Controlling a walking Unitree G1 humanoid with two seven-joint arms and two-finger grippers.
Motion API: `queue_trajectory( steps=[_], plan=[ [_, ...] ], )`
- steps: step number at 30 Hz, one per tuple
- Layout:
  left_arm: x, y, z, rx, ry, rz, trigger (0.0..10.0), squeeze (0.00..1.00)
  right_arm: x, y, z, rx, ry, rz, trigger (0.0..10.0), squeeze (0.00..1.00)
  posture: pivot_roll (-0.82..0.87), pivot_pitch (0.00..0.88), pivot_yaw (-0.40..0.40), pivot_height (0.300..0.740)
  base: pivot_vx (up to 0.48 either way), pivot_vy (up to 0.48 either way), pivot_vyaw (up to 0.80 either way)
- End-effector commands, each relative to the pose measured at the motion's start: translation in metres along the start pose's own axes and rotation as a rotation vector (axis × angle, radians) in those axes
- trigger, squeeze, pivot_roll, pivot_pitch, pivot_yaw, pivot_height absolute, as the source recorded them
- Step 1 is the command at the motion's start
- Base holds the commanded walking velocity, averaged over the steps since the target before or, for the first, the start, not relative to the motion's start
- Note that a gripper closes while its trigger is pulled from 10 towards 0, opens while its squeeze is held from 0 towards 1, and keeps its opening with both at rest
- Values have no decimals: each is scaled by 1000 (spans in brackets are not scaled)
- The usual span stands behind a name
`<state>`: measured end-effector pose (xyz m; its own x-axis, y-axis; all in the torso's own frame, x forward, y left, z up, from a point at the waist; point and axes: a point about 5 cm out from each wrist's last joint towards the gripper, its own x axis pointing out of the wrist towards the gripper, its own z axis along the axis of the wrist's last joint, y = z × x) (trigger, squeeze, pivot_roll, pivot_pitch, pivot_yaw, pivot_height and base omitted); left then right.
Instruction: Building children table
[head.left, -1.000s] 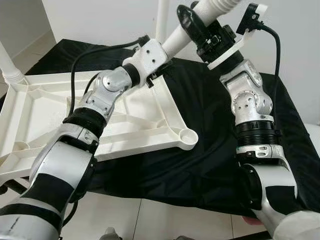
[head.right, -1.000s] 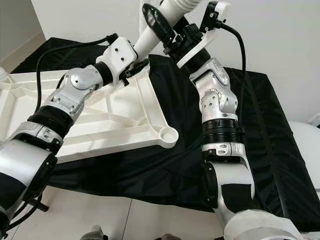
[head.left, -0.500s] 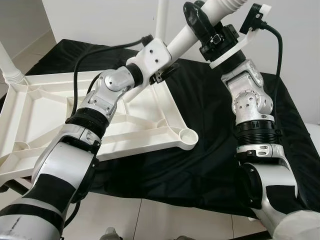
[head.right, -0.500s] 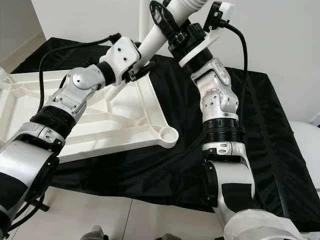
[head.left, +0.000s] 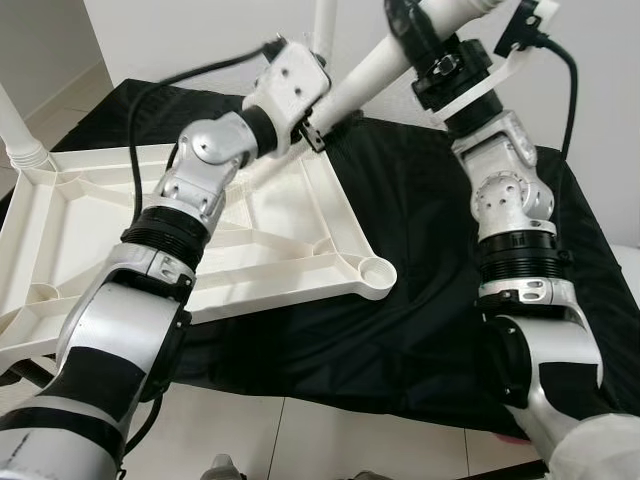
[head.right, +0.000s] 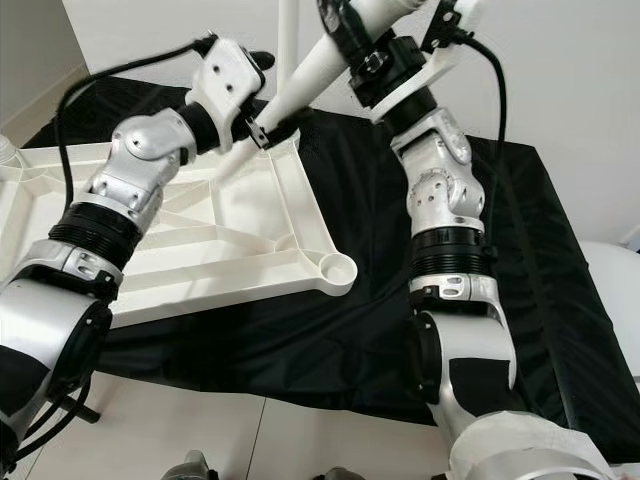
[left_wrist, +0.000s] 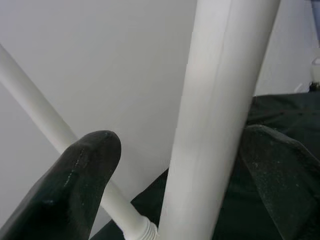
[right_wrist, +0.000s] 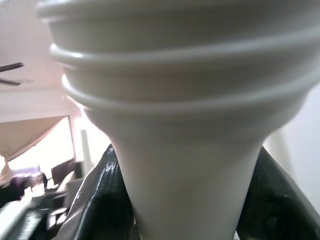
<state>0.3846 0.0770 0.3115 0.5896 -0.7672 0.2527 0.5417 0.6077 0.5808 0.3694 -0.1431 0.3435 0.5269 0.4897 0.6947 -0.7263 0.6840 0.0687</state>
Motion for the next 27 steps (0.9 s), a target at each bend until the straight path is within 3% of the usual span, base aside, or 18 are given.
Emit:
queue_trajectory(
  steps=[1,3,9,14,15,16,18,22,26,27],
  plan=[
    [1,11,15,-16,-50,21,10000,0,0,-7,9,-20,-38,-44,10000,0,-6,0,-22,740,0,0,0],
    [-3,15,22,-47,-85,31,10000,0,-3,-21,22,-20,-106,-136,10000,0,-6,0,-23,740,0,0,0],
    [-10,21,19,-68,-75,58,10000,0,-7,-31,33,-35,-149,-200,10000,0,-9,0,-22,740,0,0,0],
    [-17,28,14,-323,-112,124,10000,0,-12,-39,45,0,-245,-245,10000,0,-11,0,-19,740,0,0,0],
    [-17,28,14,-323,-112,124,10000,0,-12,-39,45,0,-245,-245,10000,0,-11,0,-19,740,0,0,0],
    [-16,26,12,-425,-126,142,10000,0,-10,-37,45,6,-255,-236,10000,0,-11,0,-19,740,0,0,0],
    [-16,26,12,-448,-127,145,10000,0,-10,-37,45,7,-258,-236,10000,0,-11,0,-19,740,0,0,0],
    [-11,14,4,-587,-108,146,10000,0,-4,-32,42,34,-274,-205,10000,0,-5,0,-21,740,0,0,0],
    [-10,11,2,-623,-108,144,10000,0,-3,-31,42,38,-278,-201,10000,0,-5,0,-21,740,0,0,0],
    [-8,6,0,-714,-113,149,10000,0,-2,-31,43,50,-299,-200,10000,0,-4,0,-22,740,0,0,0]
  ],
)
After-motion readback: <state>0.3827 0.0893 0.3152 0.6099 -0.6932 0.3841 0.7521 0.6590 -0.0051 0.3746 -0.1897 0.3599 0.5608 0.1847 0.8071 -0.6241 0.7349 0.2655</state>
